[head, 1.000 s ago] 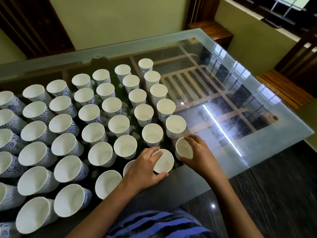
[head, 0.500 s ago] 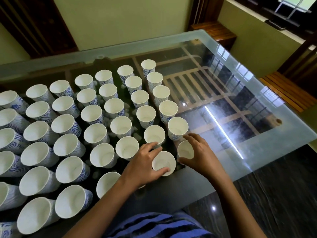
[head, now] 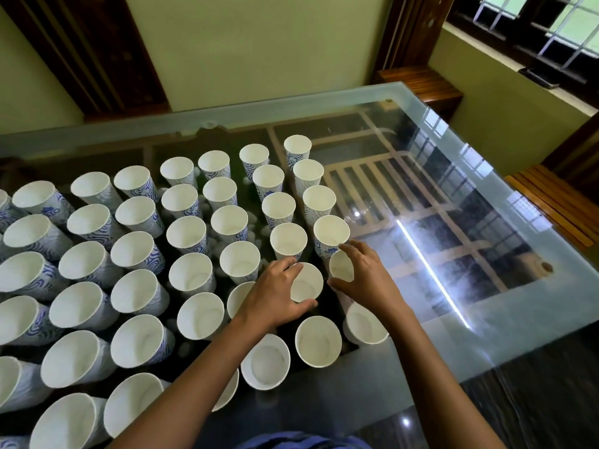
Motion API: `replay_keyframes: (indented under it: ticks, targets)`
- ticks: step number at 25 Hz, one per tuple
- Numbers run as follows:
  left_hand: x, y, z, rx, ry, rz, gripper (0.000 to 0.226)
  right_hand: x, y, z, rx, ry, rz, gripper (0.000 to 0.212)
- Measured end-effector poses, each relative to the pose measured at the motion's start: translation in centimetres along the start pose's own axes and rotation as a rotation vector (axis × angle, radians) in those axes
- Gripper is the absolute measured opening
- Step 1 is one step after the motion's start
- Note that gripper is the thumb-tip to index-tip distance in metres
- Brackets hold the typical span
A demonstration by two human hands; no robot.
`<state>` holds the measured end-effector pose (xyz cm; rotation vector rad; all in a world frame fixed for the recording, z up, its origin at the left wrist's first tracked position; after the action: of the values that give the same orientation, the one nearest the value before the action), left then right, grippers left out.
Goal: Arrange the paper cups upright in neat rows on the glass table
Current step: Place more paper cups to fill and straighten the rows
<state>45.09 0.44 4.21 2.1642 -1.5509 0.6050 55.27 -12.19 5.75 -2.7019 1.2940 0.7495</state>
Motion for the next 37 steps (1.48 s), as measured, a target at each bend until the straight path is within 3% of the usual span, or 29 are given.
replay_keyframes:
  ticks: [11,22,37]
  targets:
    - [0.0,0.4,0.5,-0.007,0.059,0.001,0.072,0.2,0.8,0.1,-0.029,0.034,-0.048,0.073]
    - [-1.9,-3.4,-2.8,0.140,0.024,-0.041,0.064,-2.1,-4.6,-1.5,0.077,0.017,-0.118,0.067]
    - [-3.5,-5.7,-2.0,0.130,0.033,-0.095,0.066,-1.6,-7.7,-0.4,-0.014,0.133,-0.098,0.068]
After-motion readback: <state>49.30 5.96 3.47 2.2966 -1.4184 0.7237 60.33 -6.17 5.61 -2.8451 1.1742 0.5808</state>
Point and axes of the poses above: each hand's wrist, its own y-axis away from the middle knuckle, its own z-axis out of the palm, x = y × z, the point moved 6 cm from there along -y, towards the middle knuckle, and after that the axes turned 2 degrees about y, right-handed, at the moved point
